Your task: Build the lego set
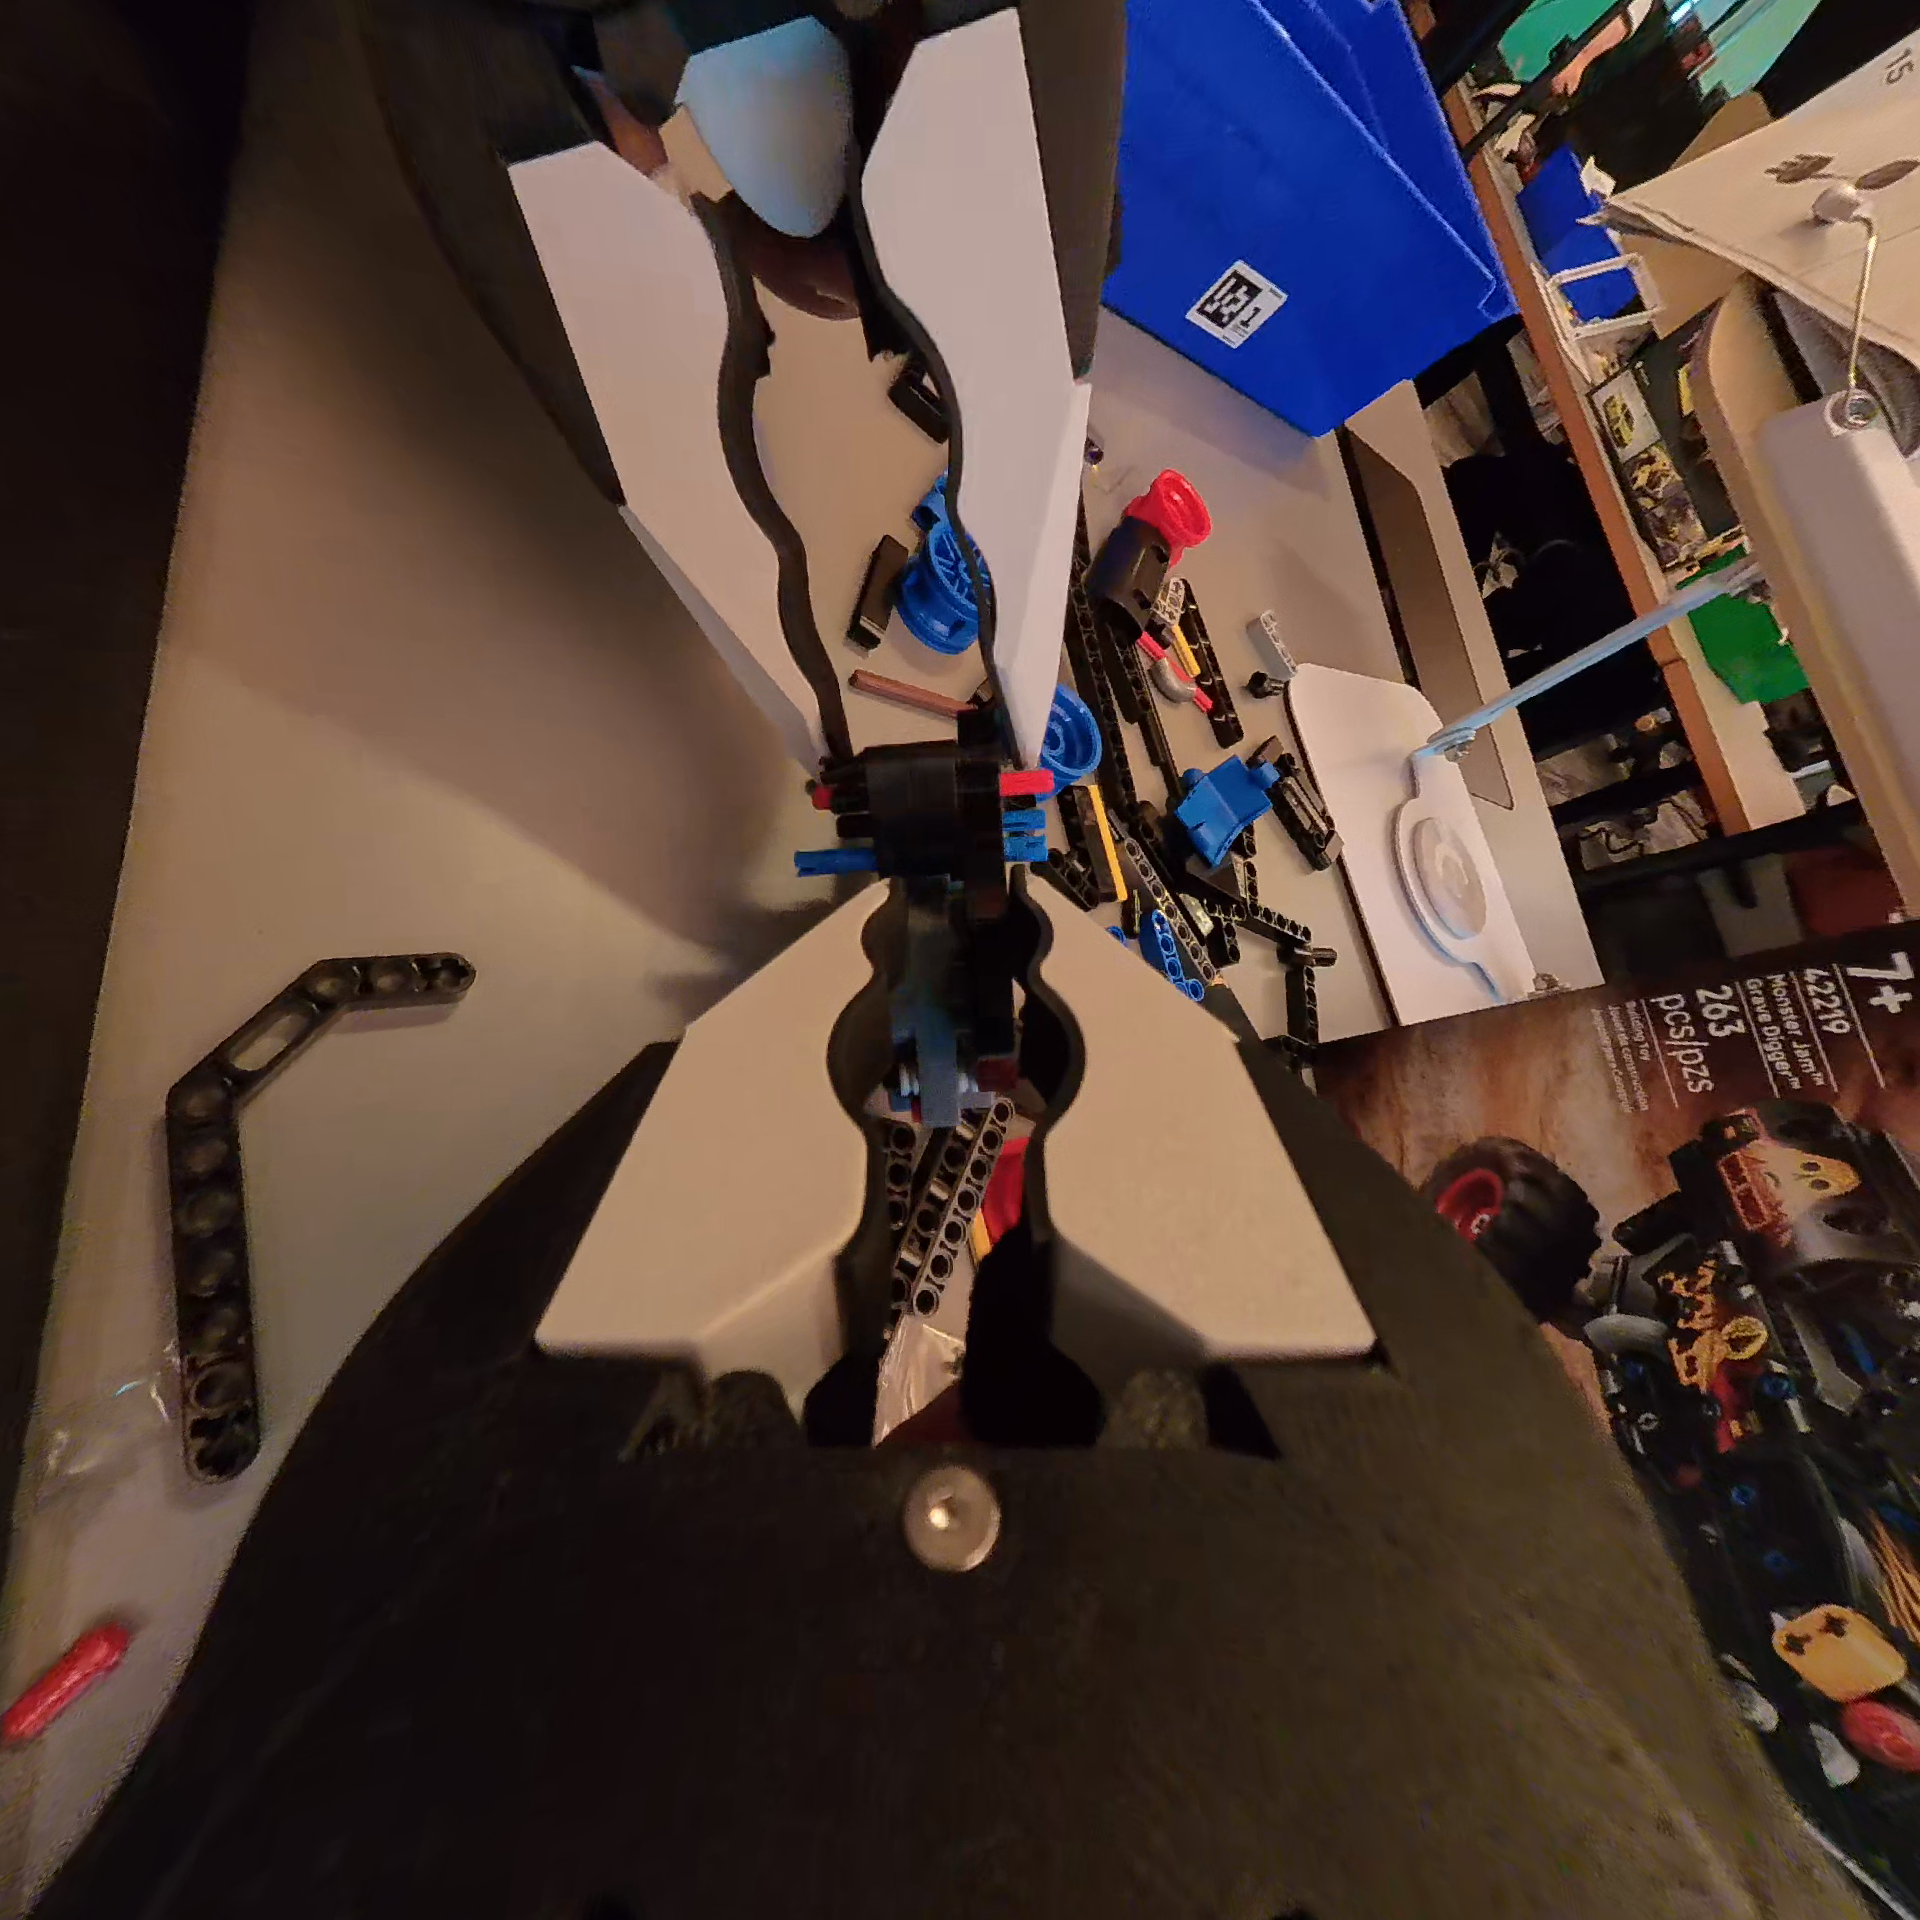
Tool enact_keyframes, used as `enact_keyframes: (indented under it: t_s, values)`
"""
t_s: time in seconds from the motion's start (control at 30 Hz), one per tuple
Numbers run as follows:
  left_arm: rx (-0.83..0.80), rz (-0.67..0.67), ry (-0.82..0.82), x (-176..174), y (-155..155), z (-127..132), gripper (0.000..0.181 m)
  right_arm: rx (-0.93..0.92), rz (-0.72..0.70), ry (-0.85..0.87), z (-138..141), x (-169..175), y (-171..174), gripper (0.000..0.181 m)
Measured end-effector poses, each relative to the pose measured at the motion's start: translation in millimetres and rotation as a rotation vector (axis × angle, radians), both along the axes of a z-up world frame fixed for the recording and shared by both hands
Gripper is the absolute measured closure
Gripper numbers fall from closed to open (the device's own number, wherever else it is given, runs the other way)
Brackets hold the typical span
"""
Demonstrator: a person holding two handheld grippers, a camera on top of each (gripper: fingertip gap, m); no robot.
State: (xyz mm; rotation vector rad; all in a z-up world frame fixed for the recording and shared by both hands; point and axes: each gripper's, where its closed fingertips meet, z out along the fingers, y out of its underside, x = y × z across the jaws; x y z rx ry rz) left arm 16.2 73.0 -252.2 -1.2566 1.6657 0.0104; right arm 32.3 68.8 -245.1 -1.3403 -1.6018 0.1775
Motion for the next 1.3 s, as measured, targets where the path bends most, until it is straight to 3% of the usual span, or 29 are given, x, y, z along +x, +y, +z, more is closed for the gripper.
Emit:
enact_keyframes:
  t_s: [0.67,1.07,1.13,1.3]
  values:
    - [0.047,-0.020,0.043,-1.5,-2.5,-0.7,0.152,0.002,-0.009,-0.007,-0.6,-3.7,0.4,0.167]
    - [-0.476,0.099,-0.105,-7.8,-1.7,1.4,0.151,-0.069,-0.089,0.157,27.7,12.6,19.5,0.146]
    - [-0.452,0.075,-0.123,-5.9,-4.2,3.7,0.151,-0.087,-0.062,0.182,30.9,10.2,14.8,0.145]
    - [-0.146,-0.035,-0.006,-7.2,-10.5,-0.4,0.151,-0.133,0.028,0.130,18.6,-0.2,-4.0,0.146]
